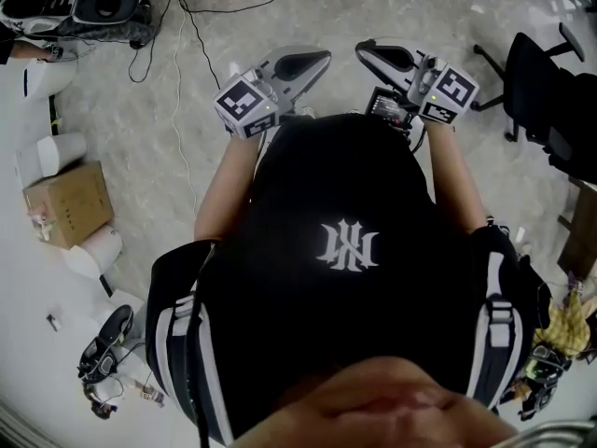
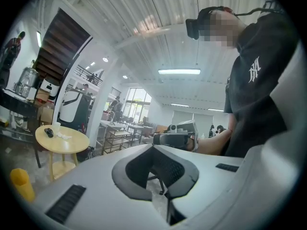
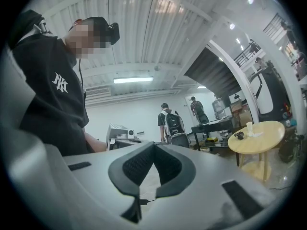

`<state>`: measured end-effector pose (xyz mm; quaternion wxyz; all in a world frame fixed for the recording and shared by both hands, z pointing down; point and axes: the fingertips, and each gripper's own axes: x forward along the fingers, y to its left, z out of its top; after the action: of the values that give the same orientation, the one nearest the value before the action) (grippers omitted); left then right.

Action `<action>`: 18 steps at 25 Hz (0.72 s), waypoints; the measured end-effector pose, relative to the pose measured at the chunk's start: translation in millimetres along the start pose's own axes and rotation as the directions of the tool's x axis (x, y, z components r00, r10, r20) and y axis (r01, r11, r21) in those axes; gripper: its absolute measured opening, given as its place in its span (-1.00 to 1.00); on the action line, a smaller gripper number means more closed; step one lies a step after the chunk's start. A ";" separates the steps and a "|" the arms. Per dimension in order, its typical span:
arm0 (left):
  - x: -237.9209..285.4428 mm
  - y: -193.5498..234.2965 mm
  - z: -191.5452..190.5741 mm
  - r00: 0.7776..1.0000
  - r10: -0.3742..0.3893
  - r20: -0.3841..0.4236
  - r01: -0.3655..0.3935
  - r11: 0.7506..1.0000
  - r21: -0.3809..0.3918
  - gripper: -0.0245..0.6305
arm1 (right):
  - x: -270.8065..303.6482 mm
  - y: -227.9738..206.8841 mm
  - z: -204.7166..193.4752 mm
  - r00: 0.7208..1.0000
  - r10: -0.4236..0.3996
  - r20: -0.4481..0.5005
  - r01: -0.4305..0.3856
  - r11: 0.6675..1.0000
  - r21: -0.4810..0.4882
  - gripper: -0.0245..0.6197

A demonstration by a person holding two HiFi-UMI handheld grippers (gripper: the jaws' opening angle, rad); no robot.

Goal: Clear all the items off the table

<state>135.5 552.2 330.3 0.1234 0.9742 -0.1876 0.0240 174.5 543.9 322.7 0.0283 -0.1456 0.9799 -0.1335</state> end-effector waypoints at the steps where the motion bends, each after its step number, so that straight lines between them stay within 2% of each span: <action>1: 0.7 0.5 -1.1 1.000 0.002 -0.002 -0.002 1.000 -0.003 -0.89 | -0.2 -1.1 -0.9 1.000 0.000 0.000 0.000 1.000 0.002 -0.91; 18: 2.6 5.0 -6.6 1.000 0.003 -0.002 -0.003 1.000 -0.025 -0.89 | 3.3 -5.9 -1.9 1.000 -0.004 -0.014 0.004 1.000 0.015 -0.91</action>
<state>136.0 548.4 338.1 0.1359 0.9722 -0.1892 0.0229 172.8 538.0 326.1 0.0223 -0.1465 0.9787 -0.1422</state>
